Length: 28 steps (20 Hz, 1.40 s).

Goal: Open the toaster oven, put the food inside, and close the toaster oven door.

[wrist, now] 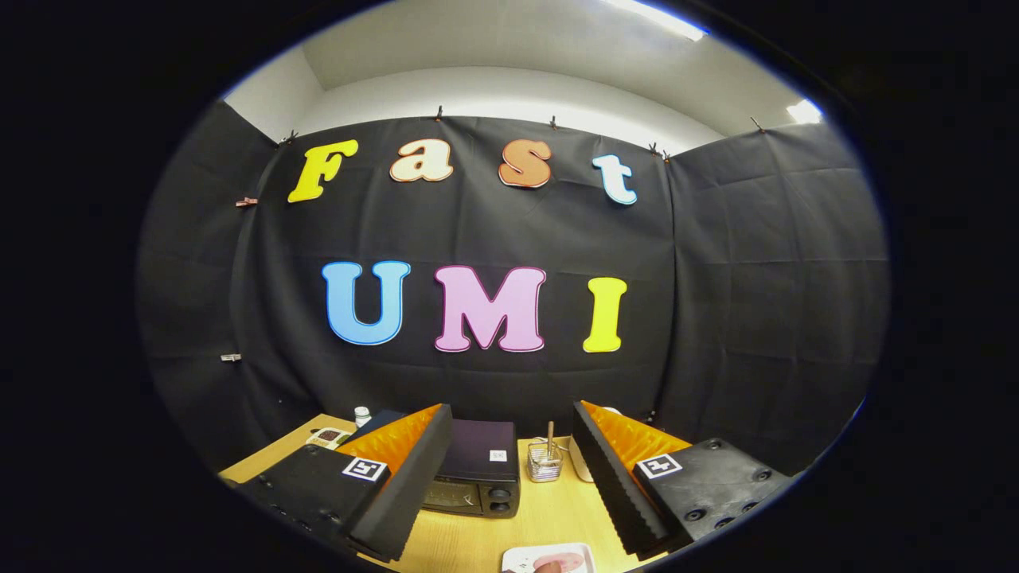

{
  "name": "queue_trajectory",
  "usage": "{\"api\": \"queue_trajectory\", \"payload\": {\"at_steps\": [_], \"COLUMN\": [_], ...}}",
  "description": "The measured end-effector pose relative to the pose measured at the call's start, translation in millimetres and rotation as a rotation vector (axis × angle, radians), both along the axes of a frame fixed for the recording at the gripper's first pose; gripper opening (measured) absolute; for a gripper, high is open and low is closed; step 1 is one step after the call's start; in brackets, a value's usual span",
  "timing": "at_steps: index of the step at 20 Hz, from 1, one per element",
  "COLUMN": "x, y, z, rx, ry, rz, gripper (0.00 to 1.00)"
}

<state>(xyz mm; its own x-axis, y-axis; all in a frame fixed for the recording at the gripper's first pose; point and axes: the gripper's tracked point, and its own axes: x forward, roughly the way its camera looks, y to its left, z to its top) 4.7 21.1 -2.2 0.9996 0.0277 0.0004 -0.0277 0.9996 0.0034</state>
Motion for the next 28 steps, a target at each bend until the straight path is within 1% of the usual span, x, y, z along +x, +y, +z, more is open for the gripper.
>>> {"api": "queue_trajectory", "payload": {"at_steps": [5, 8, 10, 19, 23, 27, 28], "x": [16, 28, 36, 96, 121, 128, 129], "y": [52, 89, 113, 167, 174, 172, 173], "z": [-21, -54, -81, -203, -236, -263, -266], "rx": [0.020, 0.012, 0.038, 0.016, -0.012, -0.042, -0.024], "ry": [0.059, 0.126, 0.188, 0.417, 0.465, 0.525, 0.534], "rz": [0.054, 0.085, 0.094, 0.048, 0.016, -0.004, -0.005], "gripper": [0.98, 0.98, 0.98, 0.99, 0.98, 0.99, 0.99]}}
